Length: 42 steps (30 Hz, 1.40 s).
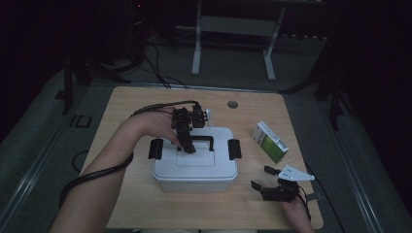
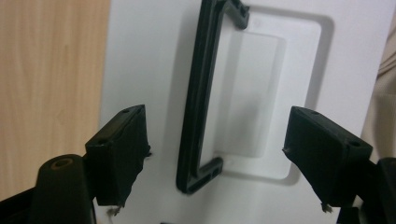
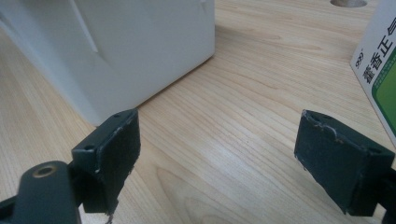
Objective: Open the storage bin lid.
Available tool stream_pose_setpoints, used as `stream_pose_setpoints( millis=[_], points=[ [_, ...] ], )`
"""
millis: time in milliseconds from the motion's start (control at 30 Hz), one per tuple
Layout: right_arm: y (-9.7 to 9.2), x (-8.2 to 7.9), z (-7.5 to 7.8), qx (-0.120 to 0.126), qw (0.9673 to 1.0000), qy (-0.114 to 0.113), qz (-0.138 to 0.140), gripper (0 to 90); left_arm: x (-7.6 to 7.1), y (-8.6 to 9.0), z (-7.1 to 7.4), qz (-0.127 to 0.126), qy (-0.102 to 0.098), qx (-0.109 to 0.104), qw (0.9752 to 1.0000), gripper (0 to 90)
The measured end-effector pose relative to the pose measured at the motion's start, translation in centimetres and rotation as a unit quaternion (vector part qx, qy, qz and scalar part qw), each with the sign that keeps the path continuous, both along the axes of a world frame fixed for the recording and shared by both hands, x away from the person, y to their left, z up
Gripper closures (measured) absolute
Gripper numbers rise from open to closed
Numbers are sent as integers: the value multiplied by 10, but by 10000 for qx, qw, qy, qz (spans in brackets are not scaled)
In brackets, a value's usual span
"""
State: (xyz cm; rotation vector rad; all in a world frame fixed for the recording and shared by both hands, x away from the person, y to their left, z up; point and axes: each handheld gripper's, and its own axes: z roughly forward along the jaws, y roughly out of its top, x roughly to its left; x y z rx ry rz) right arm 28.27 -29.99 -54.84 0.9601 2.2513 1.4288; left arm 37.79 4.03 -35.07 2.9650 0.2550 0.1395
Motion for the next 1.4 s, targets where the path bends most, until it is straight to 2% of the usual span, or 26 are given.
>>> stream_pose_setpoints(
  millis=[300,367,467,800,867,1067,1300,1400],
  points=[
    [-1,0,0,40,10000,3,2,141,8,-11,-6,-36,-19,144,9999,274],
    [-1,0,0,43,10000,1,9,141,8,-12,-7,-133,59,121,9998,383],
    [-1,0,0,51,10000,3,16,141,8,-13,-8,-231,138,206,9994,485],
    [-1,0,0,78,10000,14,10,141,3,-15,-3,-422,163,285,9986,654],
    [-1,1,0,80,10000,10,14,141,2,-17,-3,-428,266,286,9983,692],
    [-1,0,1,88,10000,15,9,141,-1,-22,-6,-514,206,428,9975,733],
    [-2,1,0,96,10000,11,11,141,1,-23,-4,-477,176,425,9978,818],
    [-2,1,0,89,10000,13,16,141,3,-24,-4,-453,200,434,9978,820]
  ],
)
